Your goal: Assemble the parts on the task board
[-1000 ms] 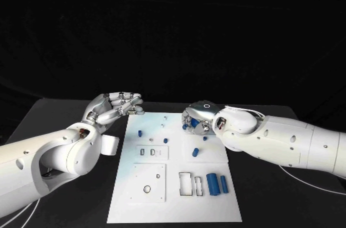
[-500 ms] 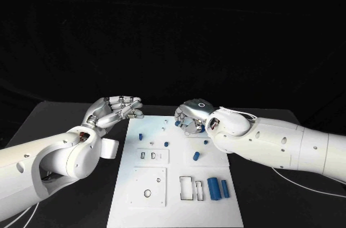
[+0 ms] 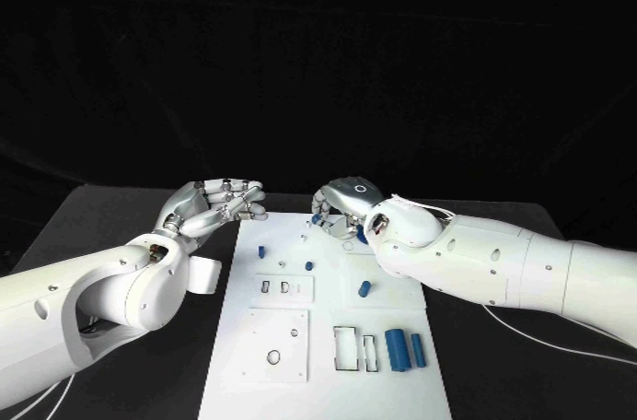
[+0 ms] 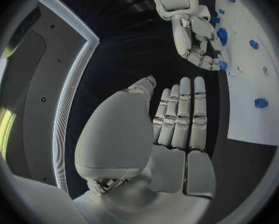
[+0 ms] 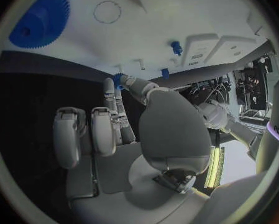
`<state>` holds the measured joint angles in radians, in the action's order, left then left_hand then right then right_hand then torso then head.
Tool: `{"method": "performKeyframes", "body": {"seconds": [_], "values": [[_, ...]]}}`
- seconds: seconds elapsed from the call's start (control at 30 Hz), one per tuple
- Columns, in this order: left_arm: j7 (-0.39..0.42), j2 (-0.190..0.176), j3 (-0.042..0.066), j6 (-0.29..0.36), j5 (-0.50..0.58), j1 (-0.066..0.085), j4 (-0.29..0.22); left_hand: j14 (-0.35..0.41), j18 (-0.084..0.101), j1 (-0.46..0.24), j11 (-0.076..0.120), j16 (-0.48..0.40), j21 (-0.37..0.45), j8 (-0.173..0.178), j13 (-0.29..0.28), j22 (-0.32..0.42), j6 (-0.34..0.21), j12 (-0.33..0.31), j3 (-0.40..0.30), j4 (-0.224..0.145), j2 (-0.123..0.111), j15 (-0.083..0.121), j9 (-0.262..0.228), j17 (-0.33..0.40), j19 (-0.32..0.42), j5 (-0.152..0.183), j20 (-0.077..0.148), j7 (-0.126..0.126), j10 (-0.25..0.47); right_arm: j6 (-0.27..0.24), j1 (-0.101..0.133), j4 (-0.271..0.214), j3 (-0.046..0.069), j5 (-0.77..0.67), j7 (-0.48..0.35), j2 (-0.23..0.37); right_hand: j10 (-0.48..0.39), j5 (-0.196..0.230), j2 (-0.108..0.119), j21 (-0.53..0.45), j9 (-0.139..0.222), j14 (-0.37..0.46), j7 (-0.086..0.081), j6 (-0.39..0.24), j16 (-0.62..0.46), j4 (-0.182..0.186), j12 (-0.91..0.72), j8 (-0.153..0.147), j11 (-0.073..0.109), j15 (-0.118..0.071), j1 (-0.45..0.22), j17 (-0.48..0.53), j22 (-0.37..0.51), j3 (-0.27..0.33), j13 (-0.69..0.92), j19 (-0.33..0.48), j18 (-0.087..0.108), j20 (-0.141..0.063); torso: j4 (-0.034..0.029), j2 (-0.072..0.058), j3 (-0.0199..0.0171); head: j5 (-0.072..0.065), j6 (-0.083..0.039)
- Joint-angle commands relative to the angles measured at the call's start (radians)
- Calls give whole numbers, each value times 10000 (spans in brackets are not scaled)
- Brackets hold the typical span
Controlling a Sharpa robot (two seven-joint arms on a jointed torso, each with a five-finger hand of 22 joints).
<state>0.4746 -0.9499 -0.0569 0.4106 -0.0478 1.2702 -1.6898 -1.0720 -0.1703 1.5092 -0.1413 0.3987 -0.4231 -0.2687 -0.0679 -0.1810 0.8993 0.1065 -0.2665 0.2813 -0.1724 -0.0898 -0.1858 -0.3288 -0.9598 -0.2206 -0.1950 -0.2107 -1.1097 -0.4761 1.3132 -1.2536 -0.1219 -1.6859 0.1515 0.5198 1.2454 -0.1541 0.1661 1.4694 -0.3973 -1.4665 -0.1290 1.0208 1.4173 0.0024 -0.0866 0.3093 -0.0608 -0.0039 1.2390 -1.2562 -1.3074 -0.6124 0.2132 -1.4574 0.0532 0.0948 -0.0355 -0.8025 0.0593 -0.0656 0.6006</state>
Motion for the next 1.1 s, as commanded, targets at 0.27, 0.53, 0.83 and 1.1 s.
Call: {"method": "performKeyframes", "body": {"seconds": [0.27, 0.53, 0.83, 1.1], "values": [[27, 43, 10, -208, 34, 40, -17, 12, -122, 47, -65, -1, -40, 37, 1, -15, -65, -35, -80, 0, -1, -24, 4, -15, -76, 47, -14, 26, 10, -223, -38, 273, 4, 234, 26, -235, 9, 88, 40, 38, -24, -484, -12, -38, 57, 166, 82, -24, -62, -45, -195, -13, -959, 25, 24, -63, -145, 39, -10, -38, 2, 36, -13], [25, 54, 11, -211, 34, 82, -19, 12, -122, 47, -65, -1, -40, 37, 1, -15, -65, -35, -80, 0, -1, -24, 4, -15, -76, 47, -14, 26, 10, -72, -64, 471, 2, 305, -6, -377, 6, 100, 50, 29, -36, -480, -16, -51, 51, 194, 92, -29, -67, -40, -223, 7, -946, 30, 28, -51, -141, 43, -23, -51, 15, 52, 32], [21, 69, 11, -210, 34, 99, -3, 19, -121, 57, -64, -5, -44, 37, 0, -16, -63, -43, -94, -5, -1, -24, 2, -22, -74, 48, -12, 29, 5, 130, -104, 555, -1, 404, -100, -467, 5, 102, 52, 20, -41, -480, -17, -56, 54, 208, 96, -30, -68, -38, -235, 4, -931, 31, 31, -40, -138, 45, -10, -53, 15, 79, 72], [18, 85, 11, -212, 34, 109, 2, 19, -121, 57, -64, -5, -44, 37, 0, -16, -63, -43, -94, -5, -1, -24, 2, -22, -74, 48, -12, 29, 5, 210, -136, 689, -6, 449, -132, -566, -4, 114, 71, 18, -55, -477, -24, -78, 53, 250, 111, -40, -76, -32, -278, 15, -931, 43, 37, -36, -137, 50, -11, -66, 14, 85, 71]]}}
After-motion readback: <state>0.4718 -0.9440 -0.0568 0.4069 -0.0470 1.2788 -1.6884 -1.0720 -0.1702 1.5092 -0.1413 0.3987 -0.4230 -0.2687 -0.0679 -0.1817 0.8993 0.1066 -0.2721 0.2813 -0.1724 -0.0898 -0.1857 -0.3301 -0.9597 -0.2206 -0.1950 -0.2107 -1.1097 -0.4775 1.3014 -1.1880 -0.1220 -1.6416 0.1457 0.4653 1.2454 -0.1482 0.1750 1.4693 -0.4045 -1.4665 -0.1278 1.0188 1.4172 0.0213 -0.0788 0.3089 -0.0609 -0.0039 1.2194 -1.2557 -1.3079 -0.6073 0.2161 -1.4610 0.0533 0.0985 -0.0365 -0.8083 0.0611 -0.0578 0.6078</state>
